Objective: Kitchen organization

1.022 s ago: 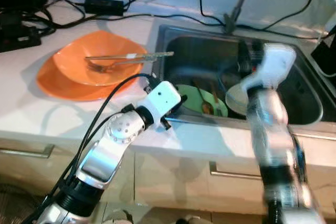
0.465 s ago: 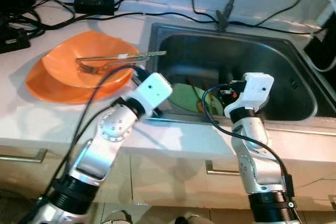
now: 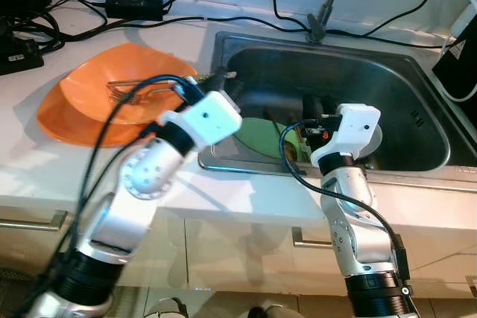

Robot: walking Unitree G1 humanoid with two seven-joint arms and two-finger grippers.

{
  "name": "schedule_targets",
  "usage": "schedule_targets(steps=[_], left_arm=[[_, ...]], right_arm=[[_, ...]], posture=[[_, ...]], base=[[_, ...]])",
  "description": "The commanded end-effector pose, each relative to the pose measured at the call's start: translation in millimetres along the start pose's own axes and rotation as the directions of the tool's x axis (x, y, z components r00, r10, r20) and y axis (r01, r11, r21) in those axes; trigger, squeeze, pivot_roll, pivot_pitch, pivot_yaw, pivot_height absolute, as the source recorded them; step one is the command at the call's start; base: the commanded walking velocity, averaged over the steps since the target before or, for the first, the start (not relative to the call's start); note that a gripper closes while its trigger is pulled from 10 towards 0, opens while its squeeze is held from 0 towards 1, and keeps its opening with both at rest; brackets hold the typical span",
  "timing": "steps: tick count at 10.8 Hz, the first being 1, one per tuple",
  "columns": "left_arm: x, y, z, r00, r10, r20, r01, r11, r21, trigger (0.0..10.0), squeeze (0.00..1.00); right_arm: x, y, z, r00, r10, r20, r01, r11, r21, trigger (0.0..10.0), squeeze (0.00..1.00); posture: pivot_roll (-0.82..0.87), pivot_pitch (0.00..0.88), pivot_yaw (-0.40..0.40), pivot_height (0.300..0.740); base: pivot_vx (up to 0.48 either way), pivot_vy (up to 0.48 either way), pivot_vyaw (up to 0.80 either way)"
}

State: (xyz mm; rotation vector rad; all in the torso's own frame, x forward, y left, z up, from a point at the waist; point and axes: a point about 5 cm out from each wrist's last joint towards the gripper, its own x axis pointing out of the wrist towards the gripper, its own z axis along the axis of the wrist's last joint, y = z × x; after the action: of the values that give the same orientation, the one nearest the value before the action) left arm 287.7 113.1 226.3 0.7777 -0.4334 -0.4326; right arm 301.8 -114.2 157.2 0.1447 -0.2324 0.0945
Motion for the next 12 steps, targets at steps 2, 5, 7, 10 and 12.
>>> schedule_targets(steps=[2,5,7,10,12], left_arm=[[1.2,6.5,-5.4,0.999,-0.002,-0.035,0.005,0.997,0.078,10.0,0.0],[4.4,2.4,-14.1,0.996,-0.031,-0.08,0.046,0.981,0.19,10.0,0.0],[7.3,2.5,-15.9,0.995,-0.027,-0.091,0.045,0.977,0.206,10.0,0.0],[15.6,1.5,-22.6,0.99,-0.02,-0.141,0.055,0.967,0.248,10.0,0.0],[20.5,1.4,-27.3,0.986,-0.007,-0.169,0.052,0.964,0.262,10.0,0.0]], right_arm=[[-1.0,-4.8,-4.7,1.0,-0.025,-0.017,0.025,1.0,-0.005,10.0,0.0],[-0.1,-4.5,-5.9,1.0,-0.027,-0.016,0.027,1.0,-0.003,10.0,0.0],[0.6,-3.3,-5.8,1.0,-0.024,-0.013,0.024,1.0,0.0,10.0,0.0],[1.9,-1.9,-6.2,1.0,-0.021,-0.009,0.021,1.0,0.003,10.0,0.0],[1.9,-1.3,-6.5,1.0,-0.021,-0.008,0.021,1.0,0.005,10.0,0.0]], posture=[[-0.03,0.094,-0.124,0.74],[-0.03,0.078,-0.124,0.74],[-0.03,0.072,-0.123,0.74],[-0.02,0.059,-0.121,0.74],[-0.03,0.059,-0.118,0.74]], base=[[0.0,0.0,0.0],[0.0,0.0,0.0],[0.0,0.0,0.0],[0.0,0.0,0.0],[0.0,0.0,0.0]])
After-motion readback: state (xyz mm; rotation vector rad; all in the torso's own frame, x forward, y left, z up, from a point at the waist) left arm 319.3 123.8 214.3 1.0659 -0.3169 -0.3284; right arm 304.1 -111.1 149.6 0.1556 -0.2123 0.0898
